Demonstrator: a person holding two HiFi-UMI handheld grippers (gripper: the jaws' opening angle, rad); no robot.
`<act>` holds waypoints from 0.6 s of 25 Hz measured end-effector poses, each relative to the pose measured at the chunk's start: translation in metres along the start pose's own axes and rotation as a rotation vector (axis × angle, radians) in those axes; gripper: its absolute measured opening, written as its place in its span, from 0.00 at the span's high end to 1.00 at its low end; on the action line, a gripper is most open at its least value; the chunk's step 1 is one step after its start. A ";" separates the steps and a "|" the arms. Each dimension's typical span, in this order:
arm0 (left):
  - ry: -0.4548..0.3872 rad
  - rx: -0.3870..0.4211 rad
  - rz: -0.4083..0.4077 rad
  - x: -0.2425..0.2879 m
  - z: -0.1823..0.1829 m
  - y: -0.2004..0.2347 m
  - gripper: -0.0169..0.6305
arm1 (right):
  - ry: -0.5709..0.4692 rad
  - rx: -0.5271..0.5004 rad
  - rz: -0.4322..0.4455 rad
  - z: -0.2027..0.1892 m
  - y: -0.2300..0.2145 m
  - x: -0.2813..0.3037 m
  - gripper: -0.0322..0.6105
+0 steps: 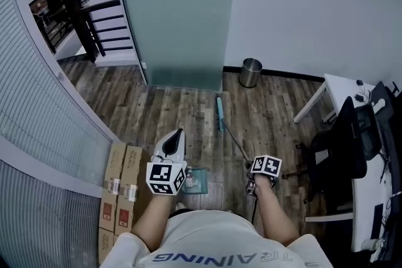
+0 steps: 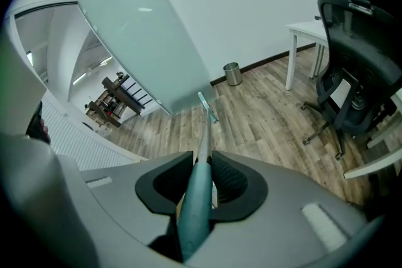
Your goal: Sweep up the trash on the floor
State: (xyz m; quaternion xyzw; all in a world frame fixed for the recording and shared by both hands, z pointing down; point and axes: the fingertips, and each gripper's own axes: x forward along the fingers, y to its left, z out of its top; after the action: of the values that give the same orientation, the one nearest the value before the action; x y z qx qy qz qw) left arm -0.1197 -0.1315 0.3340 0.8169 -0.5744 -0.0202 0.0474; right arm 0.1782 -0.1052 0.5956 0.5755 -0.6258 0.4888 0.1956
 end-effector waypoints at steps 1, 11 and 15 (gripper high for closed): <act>-0.002 -0.001 -0.002 0.000 0.001 -0.002 0.97 | 0.003 -0.006 -0.004 -0.001 -0.001 0.001 0.78; 0.005 -0.006 -0.028 0.001 -0.002 -0.016 0.97 | 0.014 -0.016 0.004 -0.015 -0.006 -0.003 0.78; 0.018 -0.011 -0.037 0.005 -0.007 -0.018 0.97 | 0.005 -0.019 -0.004 -0.016 -0.011 -0.006 0.79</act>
State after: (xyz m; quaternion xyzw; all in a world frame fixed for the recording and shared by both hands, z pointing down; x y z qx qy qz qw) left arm -0.1004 -0.1302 0.3391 0.8274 -0.5585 -0.0169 0.0567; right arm 0.1844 -0.0875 0.6020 0.5735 -0.6289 0.4838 0.2037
